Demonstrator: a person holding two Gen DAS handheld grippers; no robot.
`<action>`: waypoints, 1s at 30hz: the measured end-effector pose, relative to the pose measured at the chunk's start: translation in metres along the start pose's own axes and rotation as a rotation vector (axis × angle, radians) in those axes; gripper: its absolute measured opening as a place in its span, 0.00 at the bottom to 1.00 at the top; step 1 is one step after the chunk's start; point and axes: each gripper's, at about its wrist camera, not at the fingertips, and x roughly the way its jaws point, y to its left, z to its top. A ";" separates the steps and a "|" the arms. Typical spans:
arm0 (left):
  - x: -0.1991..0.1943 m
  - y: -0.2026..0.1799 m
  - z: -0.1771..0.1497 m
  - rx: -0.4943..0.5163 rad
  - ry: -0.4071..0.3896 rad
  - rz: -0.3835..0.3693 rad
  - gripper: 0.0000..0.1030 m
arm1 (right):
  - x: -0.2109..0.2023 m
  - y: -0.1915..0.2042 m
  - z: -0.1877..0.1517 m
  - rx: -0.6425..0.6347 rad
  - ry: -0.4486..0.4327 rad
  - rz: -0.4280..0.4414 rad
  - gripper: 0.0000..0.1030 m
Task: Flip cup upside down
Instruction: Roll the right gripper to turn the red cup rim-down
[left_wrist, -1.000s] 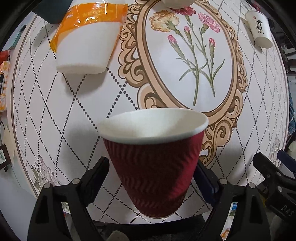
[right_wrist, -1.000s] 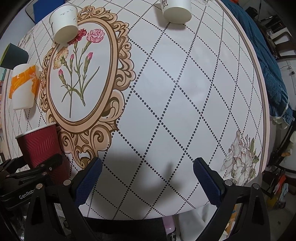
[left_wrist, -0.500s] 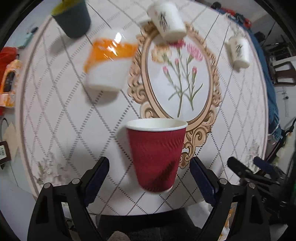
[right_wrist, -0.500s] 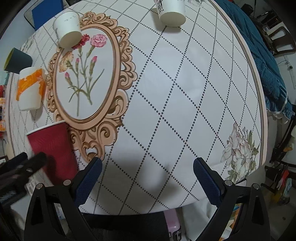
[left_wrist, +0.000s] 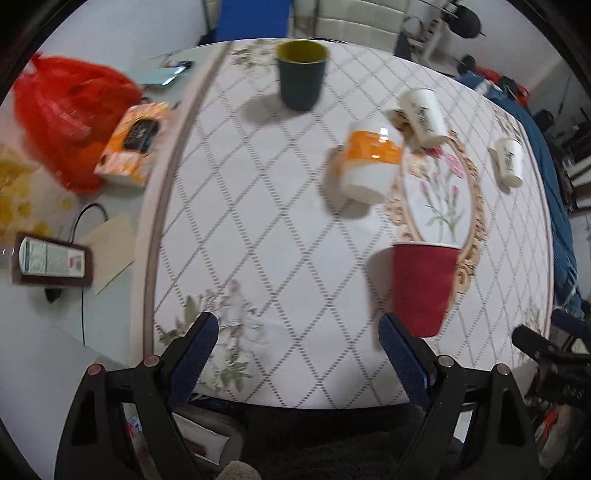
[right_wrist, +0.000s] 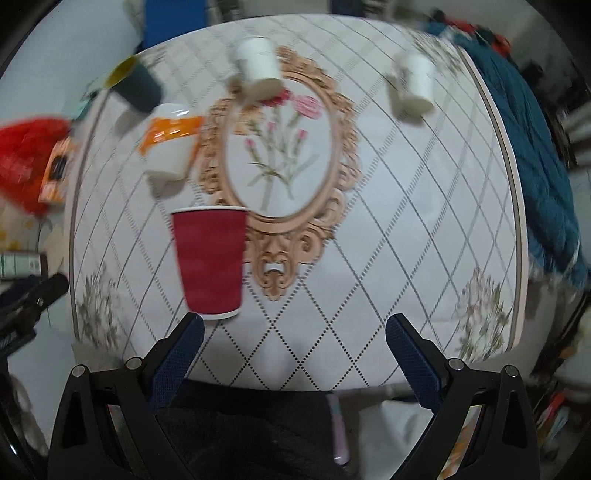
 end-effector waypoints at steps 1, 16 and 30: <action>0.003 0.003 -0.001 -0.012 0.003 0.010 0.86 | -0.002 0.010 0.001 -0.051 0.000 -0.012 0.98; 0.070 0.023 -0.040 -0.294 0.087 0.150 0.87 | 0.068 0.098 -0.092 -2.213 -0.185 -0.714 0.97; 0.100 0.028 -0.076 -0.449 0.157 0.172 0.87 | 0.137 0.037 -0.090 -3.187 -0.292 -0.912 0.88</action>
